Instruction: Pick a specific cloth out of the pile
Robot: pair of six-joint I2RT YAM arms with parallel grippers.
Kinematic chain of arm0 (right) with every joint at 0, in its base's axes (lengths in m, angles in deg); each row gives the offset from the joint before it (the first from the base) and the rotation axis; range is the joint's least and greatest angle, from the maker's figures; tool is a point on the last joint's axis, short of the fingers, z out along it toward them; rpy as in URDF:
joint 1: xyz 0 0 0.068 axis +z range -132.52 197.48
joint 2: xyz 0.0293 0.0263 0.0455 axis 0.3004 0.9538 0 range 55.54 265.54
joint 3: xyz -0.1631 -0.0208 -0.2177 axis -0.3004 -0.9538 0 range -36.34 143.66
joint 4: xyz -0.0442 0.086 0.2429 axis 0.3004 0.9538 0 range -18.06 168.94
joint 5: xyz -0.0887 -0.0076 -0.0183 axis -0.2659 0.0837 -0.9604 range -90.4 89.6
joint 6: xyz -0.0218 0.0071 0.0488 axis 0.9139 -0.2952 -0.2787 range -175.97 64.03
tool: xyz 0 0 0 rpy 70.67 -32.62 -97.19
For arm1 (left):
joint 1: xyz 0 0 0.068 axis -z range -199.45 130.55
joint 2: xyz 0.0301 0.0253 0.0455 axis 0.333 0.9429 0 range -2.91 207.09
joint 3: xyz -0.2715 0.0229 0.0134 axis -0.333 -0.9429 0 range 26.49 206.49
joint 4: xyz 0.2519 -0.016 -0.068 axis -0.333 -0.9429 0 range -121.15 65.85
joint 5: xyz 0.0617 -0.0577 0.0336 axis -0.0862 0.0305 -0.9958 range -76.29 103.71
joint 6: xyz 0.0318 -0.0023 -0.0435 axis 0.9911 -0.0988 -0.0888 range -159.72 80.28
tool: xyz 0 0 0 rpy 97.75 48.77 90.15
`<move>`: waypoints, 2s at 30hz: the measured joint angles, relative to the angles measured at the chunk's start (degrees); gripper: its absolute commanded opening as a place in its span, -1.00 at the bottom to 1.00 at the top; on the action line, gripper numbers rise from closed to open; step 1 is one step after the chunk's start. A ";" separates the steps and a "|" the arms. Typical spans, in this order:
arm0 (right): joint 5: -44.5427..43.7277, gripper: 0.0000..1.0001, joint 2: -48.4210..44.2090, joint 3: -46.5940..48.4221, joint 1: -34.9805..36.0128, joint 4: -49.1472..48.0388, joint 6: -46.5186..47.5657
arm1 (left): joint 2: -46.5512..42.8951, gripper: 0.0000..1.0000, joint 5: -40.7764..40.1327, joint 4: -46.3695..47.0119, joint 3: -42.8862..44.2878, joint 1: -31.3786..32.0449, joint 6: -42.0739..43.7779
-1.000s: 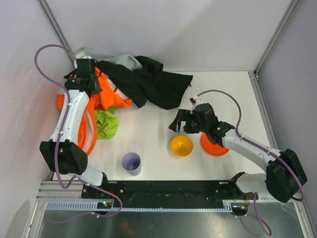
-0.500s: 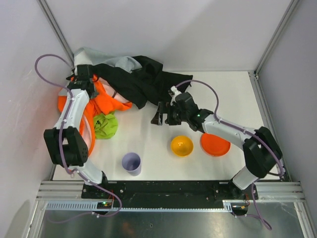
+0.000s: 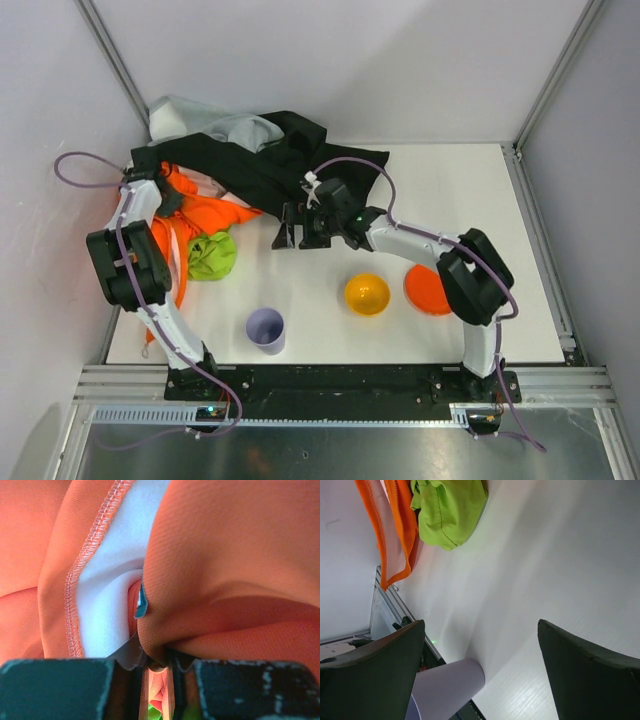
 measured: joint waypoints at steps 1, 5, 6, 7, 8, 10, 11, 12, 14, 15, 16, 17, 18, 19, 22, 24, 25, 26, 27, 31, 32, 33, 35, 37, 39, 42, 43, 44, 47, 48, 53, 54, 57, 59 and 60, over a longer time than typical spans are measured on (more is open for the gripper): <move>0.48 0.99 1.18 1.14 0.20 0.07 -0.33 | 0.09 -0.98 0.59 -0.02 0.09 -0.31 -0.20; 2.05 0.99 6.10 6.36 0.92 1.55 -1.25 | 0.11 -0.97 2.91 0.00 0.09 -1.27 -0.35; 2.38 0.99 7.45 7.89 1.20 1.97 -1.36 | 0.11 -0.96 3.30 0.00 0.09 -1.40 -0.35; 2.60 0.99 8.39 9.14 1.46 2.40 -1.40 | 0.11 -0.96 3.52 0.00 0.09 -1.49 -0.37; 2.84 0.99 9.62 10.88 1.84 3.19 -1.42 | 0.11 -0.95 3.72 0.00 0.09 -1.55 -0.39; 3.34 0.99 12.02 14.27 2.60 4.24 -1.46 | 0.11 -0.95 4.07 0.00 0.09 -1.64 -0.42; 3.67 0.99 13.05 15.89 2.99 4.70 -1.53 | 0.11 -0.95 4.24 0.02 0.09 -1.73 -0.44; 3.93 0.99 13.88 17.16 3.32 5.01 -1.66 | 0.11 -0.95 4.39 0.02 0.09 -1.75 -0.46; 4.44 0.99 15.89 20.26 4.09 5.79 -2.19 | 0.11 -0.95 4.61 0.00 0.09 -1.84 -0.57; 4.72 0.99 16.85 21.57 4.44 5.92 -2.47 | 0.11 -0.95 4.70 0.00 0.09 -1.86 -0.61; 4.98 0.99 17.81 22.88 4.72 6.12 -2.69 | 0.11 -0.94 4.76 0.02 0.09 -1.88 -0.70; 5.20 0.99 18.82 24.09 5.01 6.23 -2.93 | 0.11 -0.94 4.87 0.00 0.09 -1.90 -0.72; 5.25 0.99 19.82 25.16 5.27 6.43 -3.15 | 0.11 -0.94 4.92 0.00 0.09 -1.95 -0.74; 5.31 0.99 20.81 26.21 5.51 6.64 -3.52 | 0.11 -0.95 4.96 0.02 0.09 -1.97 -0.76; 5.49 0.99 24.17 29.53 6.14 7.19 -4.37 | 0.11 -0.94 5.01 0.00 0.09 -1.97 -0.79; 5.57 0.99 26.38 31.63 6.40 7.56 -5.07 | 0.11 -0.94 5.03 0.00 0.09 -1.99 -0.81; 5.62 0.99 27.39 32.39 6.49 7.56 -5.51 | 0.11 -0.94 5.03 0.00 0.09 -1.99 -0.81; 5.64 0.99 28.04 32.79 6.54 7.54 -5.92 | 0.11 -0.94 5.05 0.00 0.09 -1.99 -0.81; 5.68 0.99 28.87 33.29 6.56 7.56 -6.47 | 0.11 -0.93 5.05 0.02 0.09 -1.99 -0.81; 6.21 0.99 31.98 35.43 6.56 7.13 -8.74 | 0.11 -0.93 5.09 0.02 0.09 -1.99 -0.81; 6.45 0.99 32.63 35.78 6.56 6.86 -9.27 | 0.11 -0.93 5.11 0.02 0.09 -1.99 -0.81; 6.75 0.99 33.33 36.15 6.56 6.56 -9.92 | 0.11 -0.93 5.11 0.02 0.09 -1.99 -0.83; 7.30 0.99 34.60 36.76 6.56 5.44 -11.30 | 0.13 -0.93 5.27 0.02 0.09 -2.01 -0.83; 7.93 0.99 35.60 36.96 6.56 4.31 -12.46 | 0.13 -0.93 5.44 0.02 0.09 -2.08 -0.85; 9.22 0.97 36.52 37.20 6.56 2.43 -14.36 | 0.15 -0.93 5.51 0.02 0.09 -2.12 -0.90; 10.38 0.90 37.59 37.57 6.56 0.00 -16.41 | 0.17 -0.93 5.55 0.04 0.09 -2.14 -0.92; 10.80 0.87 38.03 37.75 6.60 -1.01 -17.05 | 0.17 -0.93 5.55 0.04 0.09 -2.14 -0.92; 11.17 0.85 38.49 37.99 6.62 -1.88 -17.73 | 0.17 -0.93 5.55 0.04 0.09 -2.14 -0.94; 12.15 0.72 40.06 39.32 6.84 -3.91 -19.39 | 0.20 -0.93 5.66 0.07 0.09 -2.14 -0.94; 12.31 0.67 40.65 39.98 6.88 -4.35 -19.82 | 0.24 -0.93 5.70 0.09 0.09 -2.14 -0.94; 13.57 0.41 44.61 44.02 7.13 -7.48 -22.62 | 0.28 -0.93 5.90 0.15 0.09 -2.21 -0.96; 13.70 0.32 45.09 44.48 7.15 -7.93 -23.10 | 0.28 -0.93 5.92 0.15 0.09 -2.23 -0.96; 14.29 0.04 46.23 44.94 7.23 -9.62 -24.44 | 0.31 -0.93 5.97 0.15 0.09 -2.23 -0.96; 14.62 -0.24 46.88 45.13 7.30 -10.86 -25.18 | 0.31 -0.93 5.99 0.15 0.09 -2.23 -0.96; 14.73 -0.42 47.08 45.13 7.30 -11.34 -25.35 | 0.31 -0.93 5.99 0.15 0.09 -2.23 -0.96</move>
